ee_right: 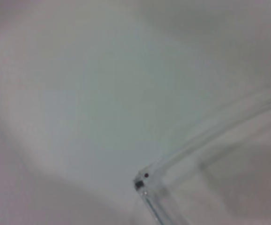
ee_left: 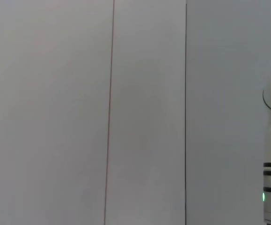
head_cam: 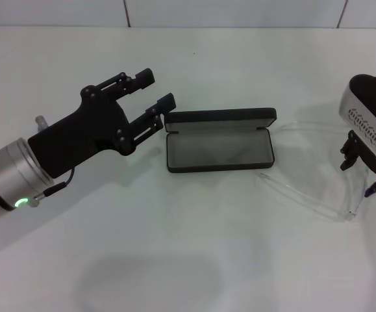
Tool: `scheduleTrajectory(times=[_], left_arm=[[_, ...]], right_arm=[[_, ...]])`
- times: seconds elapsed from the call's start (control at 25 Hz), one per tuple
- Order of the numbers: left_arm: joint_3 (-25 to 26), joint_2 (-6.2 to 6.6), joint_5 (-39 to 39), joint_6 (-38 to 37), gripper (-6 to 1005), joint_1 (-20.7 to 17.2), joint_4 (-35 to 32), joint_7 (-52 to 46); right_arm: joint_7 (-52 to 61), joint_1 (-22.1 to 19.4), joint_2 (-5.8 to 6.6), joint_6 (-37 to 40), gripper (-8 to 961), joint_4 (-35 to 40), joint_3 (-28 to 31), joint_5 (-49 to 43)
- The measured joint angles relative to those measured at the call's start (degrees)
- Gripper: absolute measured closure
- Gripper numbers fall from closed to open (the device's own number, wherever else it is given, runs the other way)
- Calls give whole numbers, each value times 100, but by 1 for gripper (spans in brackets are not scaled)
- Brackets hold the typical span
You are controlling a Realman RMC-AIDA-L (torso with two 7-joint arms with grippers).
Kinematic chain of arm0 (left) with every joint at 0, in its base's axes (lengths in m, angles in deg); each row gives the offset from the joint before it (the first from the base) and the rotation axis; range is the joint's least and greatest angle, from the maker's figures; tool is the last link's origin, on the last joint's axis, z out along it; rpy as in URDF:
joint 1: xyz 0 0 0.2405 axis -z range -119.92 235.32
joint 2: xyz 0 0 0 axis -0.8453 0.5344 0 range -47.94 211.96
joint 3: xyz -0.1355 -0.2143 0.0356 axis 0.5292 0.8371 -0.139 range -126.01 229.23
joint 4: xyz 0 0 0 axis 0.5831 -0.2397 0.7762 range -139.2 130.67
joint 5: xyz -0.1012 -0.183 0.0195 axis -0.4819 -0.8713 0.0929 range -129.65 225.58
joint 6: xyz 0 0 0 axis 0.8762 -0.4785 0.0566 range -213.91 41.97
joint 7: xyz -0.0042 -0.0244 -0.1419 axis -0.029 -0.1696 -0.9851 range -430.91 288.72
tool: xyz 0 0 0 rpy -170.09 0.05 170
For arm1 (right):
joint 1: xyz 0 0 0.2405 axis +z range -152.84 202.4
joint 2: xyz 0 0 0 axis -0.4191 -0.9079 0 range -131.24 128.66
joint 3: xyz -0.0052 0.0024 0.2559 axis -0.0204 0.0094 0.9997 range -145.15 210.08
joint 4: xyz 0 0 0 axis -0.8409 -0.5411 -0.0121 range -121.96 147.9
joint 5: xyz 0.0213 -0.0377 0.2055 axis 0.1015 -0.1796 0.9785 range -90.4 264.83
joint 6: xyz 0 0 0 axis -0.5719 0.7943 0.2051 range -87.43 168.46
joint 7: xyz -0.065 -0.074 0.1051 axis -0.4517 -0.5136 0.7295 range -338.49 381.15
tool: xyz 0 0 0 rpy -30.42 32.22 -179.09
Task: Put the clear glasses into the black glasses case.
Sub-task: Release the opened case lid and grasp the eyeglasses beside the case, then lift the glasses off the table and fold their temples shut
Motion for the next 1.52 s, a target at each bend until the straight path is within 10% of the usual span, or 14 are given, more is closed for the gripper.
scheduleTrajectory(times=[0.4,0.92,1.24,1.52], left_arm=[[0,9,7,52,455,-1,0,1],[-11,8,23,-275,455,-15,-37,-189],[-45,36,90,-1034,455,-2,-147,-424],[-61,23,201,-1477,455,122,-215,-539]], right_arm=[[74,15,-7,29,597,-7,-5,78],[173,-234,35,848,767,659,450,326],[-722,-751,58,1548,832,1108,1762,1564],[-1837,-1732,4,505,833,530,1882,3817]])
